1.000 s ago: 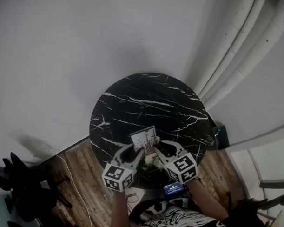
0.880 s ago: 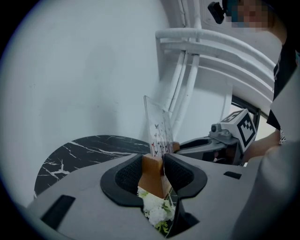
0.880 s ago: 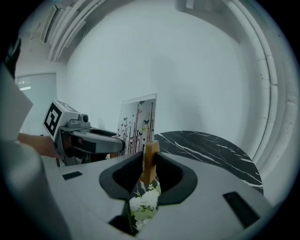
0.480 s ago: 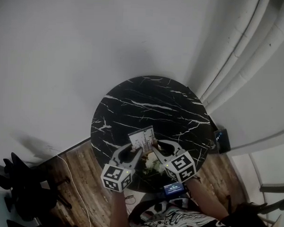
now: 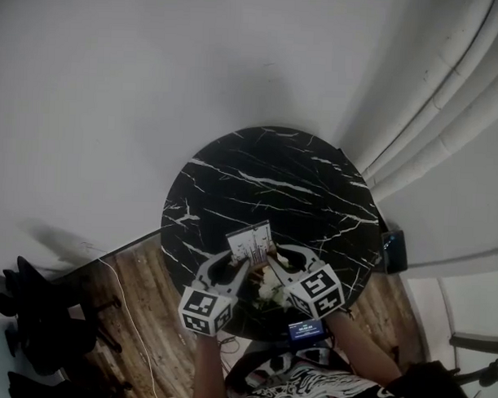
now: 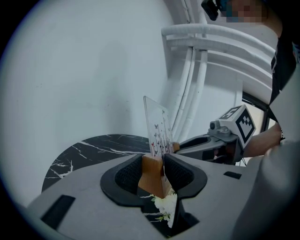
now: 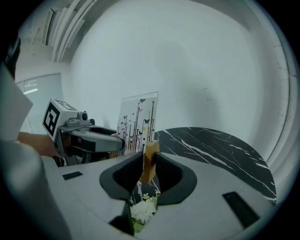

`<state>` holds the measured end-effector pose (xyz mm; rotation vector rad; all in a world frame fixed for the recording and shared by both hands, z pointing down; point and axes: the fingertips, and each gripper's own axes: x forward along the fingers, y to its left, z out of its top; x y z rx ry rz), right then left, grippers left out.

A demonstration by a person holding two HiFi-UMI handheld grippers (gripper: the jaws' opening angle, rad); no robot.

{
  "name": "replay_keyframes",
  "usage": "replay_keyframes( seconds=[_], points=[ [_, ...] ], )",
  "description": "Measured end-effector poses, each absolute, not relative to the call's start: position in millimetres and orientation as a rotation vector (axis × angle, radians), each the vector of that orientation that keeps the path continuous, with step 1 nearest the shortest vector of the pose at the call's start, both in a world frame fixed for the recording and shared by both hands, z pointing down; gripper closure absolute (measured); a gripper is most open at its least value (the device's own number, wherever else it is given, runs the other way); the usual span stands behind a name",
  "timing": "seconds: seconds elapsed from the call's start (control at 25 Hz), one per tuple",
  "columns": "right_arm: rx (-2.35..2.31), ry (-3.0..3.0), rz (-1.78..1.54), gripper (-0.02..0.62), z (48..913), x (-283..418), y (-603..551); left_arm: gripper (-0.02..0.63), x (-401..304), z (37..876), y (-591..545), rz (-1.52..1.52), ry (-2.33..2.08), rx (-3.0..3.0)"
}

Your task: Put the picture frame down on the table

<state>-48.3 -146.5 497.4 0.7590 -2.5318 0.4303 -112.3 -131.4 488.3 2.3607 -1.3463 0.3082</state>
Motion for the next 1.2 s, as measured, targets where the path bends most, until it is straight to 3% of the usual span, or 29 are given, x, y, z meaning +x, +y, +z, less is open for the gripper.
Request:
replay_keyframes(
  seconds=[1.2],
  points=[
    [0.568, -2.374, 0.497, 0.522, 602, -64, -188, 0.453, -127, 590, -169, 0.411, -1.337, 2.261]
  ],
)
